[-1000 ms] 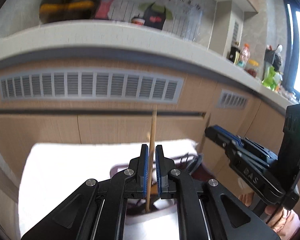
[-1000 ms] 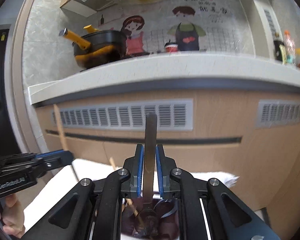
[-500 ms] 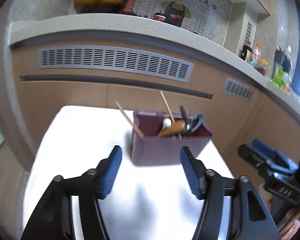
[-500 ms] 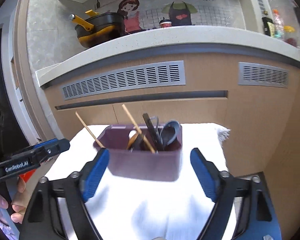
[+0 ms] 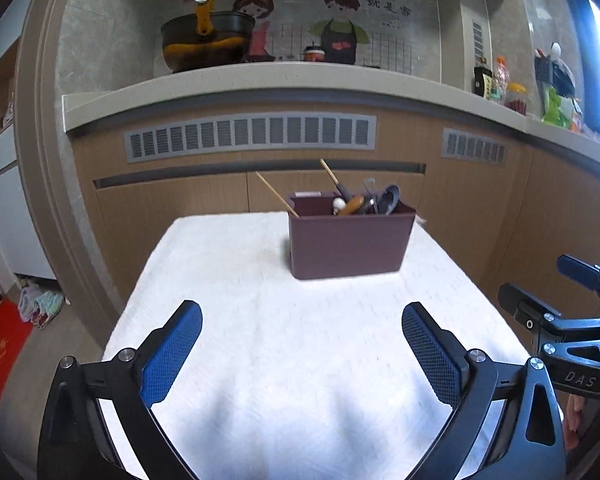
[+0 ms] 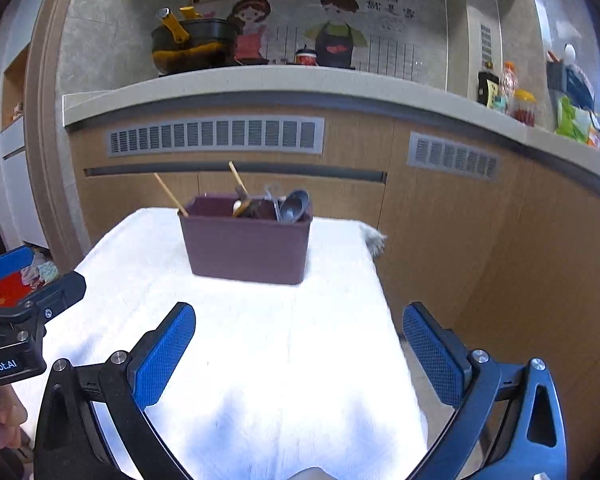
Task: Organize utensils
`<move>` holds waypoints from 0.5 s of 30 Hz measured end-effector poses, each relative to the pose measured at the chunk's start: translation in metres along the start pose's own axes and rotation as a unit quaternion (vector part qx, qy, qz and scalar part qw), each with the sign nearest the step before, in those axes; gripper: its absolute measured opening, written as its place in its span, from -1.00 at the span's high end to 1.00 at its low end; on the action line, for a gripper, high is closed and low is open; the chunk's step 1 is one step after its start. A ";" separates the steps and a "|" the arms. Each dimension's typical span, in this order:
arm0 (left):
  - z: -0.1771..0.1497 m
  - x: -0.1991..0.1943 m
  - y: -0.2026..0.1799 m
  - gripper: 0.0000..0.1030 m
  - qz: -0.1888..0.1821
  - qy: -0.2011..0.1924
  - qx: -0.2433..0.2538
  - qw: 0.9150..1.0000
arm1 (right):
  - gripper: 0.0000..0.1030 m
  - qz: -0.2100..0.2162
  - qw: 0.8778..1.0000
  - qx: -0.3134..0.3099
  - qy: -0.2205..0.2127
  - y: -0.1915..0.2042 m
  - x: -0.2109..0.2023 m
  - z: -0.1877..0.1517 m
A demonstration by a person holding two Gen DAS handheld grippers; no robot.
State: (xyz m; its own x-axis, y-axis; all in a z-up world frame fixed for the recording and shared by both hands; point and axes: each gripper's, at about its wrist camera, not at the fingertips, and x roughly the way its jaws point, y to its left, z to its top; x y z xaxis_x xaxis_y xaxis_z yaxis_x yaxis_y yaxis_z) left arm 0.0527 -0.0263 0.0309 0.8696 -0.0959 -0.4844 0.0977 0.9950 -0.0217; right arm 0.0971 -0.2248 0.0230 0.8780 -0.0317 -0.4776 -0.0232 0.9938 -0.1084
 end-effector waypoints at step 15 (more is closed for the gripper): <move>-0.004 0.002 -0.002 -0.94 0.002 0.017 -0.007 1.000 | -1.00 0.015 0.999 0.030 0.028 -0.015 0.004 -0.012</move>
State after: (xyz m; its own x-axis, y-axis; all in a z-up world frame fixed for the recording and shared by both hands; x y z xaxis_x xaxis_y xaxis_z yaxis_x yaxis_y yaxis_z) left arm 0.0517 -0.0286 0.0264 0.8525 -0.0914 -0.5146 0.0876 0.9957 -0.0317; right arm 0.0948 -0.2411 0.0124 0.8490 -0.0064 -0.5283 -0.0185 0.9990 -0.0419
